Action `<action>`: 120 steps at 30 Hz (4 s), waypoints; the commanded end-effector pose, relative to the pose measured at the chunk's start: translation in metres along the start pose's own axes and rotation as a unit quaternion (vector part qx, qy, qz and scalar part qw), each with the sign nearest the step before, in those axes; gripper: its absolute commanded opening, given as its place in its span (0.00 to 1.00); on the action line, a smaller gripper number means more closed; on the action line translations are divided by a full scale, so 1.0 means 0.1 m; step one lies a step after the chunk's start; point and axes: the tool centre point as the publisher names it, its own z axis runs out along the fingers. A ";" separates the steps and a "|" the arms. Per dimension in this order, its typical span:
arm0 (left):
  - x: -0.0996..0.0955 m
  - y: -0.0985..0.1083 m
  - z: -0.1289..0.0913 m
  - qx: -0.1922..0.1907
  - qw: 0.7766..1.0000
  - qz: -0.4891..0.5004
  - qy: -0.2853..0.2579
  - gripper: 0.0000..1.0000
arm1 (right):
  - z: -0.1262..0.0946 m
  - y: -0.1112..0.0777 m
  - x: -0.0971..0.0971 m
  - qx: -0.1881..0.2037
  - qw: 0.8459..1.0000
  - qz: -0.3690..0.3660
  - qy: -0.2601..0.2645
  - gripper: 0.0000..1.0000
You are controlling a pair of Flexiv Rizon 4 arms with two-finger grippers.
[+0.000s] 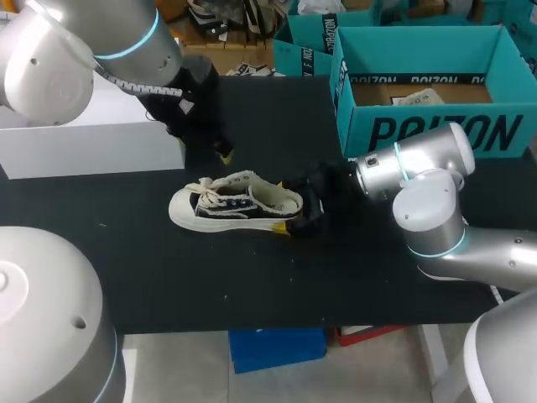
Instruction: Take the shoe out of the shoebox, open the shoe tongue, remove and reinsert the insole, then place the shoe into the shoebox
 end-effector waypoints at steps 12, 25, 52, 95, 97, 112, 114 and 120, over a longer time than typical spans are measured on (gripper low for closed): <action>0.10 -0.11 0.54 -0.094 0.983 -0.113 -0.106 1.00 | 0.07 -0.03 -0.01 0.000 1.000 0.001 0.000 0.00; 0.21 -0.26 0.92 -0.126 0.972 -0.131 -0.149 1.00 | 0.07 -0.03 -0.01 0.000 1.000 0.001 0.000 0.00; 0.20 -0.15 1.46 -0.193 0.939 -0.144 -0.244 1.00 | 0.07 -0.03 -0.01 0.000 1.000 0.001 0.000 0.00; 0.01 -0.02 1.28 -0.177 0.952 -0.150 -0.199 0.00 | 0.07 -0.03 -0.01 0.000 1.000 0.001 0.000 0.00; -0.01 0.00 1.25 -0.169 0.957 -0.155 -0.179 0.00 | 0.07 -0.03 -0.01 0.000 1.000 0.001 0.000 0.00; -0.19 0.07 0.95 -0.093 0.975 -0.169 -0.107 0.00 | 0.07 -0.03 -0.01 0.000 1.000 0.001 0.000 0.00; -0.22 0.09 0.93 -0.082 0.976 -0.172 -0.102 0.00 | 0.07 -0.03 -0.01 0.000 1.000 0.001 0.000 0.00; -0.33 0.17 0.90 -0.061 0.978 -0.179 -0.092 0.00 | 0.07 -0.03 -0.01 0.000 1.000 0.001 0.000 0.00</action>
